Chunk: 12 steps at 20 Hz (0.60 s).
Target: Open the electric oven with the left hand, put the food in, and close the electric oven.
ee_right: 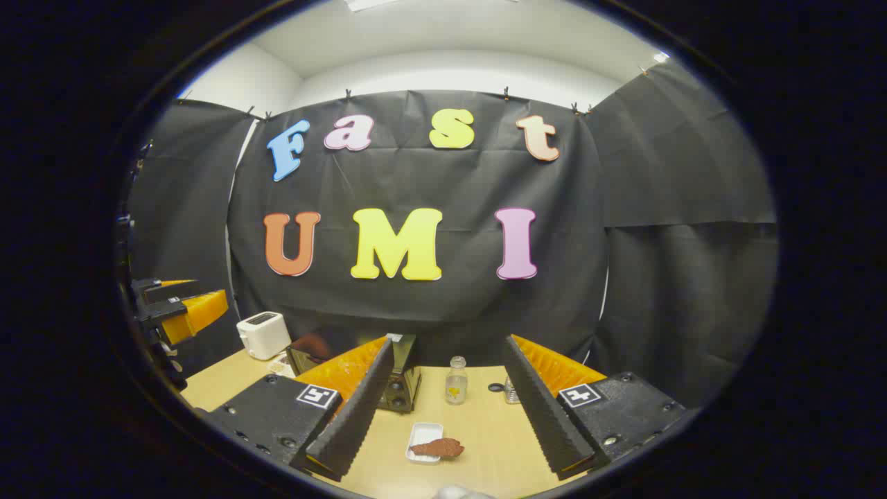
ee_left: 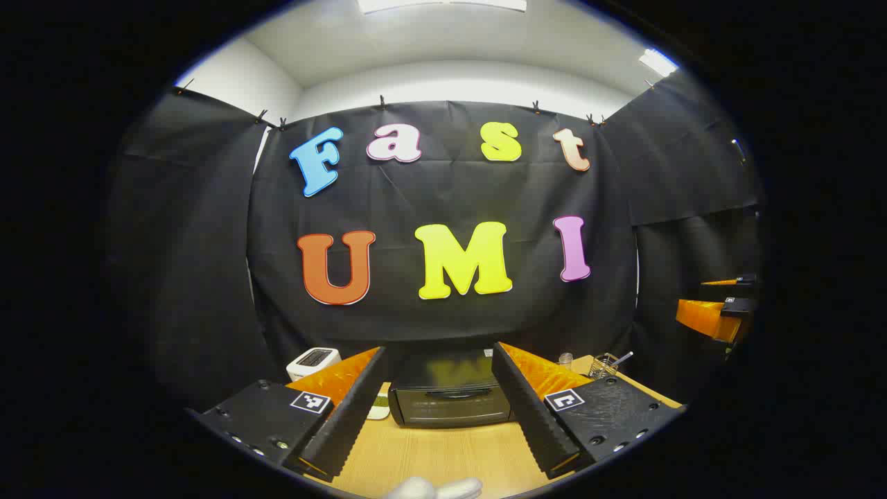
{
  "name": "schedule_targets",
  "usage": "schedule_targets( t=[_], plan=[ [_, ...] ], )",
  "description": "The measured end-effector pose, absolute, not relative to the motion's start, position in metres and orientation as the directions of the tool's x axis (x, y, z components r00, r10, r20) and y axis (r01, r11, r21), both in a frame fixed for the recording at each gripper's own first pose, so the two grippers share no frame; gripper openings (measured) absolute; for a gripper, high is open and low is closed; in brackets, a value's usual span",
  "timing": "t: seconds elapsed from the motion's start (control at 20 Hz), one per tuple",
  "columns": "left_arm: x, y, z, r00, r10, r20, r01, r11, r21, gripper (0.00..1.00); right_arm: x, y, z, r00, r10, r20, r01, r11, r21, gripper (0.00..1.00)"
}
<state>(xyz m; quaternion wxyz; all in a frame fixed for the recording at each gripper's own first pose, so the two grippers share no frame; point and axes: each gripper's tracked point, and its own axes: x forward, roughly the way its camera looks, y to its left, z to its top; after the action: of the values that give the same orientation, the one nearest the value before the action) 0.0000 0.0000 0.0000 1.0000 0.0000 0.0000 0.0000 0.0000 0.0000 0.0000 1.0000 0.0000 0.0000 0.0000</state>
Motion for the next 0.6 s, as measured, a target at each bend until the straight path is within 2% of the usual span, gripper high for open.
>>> schedule_targets(
  t=[0.6],
  plan=[
    [0.013,-0.001,-0.002,1.0,-0.01,0.007,0.01,1.0,-0.01,0.96,0.002,-0.001,0.0,1.0,-0.01,-0.012,0.01,1.0,-0.014,1.0]
  ],
)
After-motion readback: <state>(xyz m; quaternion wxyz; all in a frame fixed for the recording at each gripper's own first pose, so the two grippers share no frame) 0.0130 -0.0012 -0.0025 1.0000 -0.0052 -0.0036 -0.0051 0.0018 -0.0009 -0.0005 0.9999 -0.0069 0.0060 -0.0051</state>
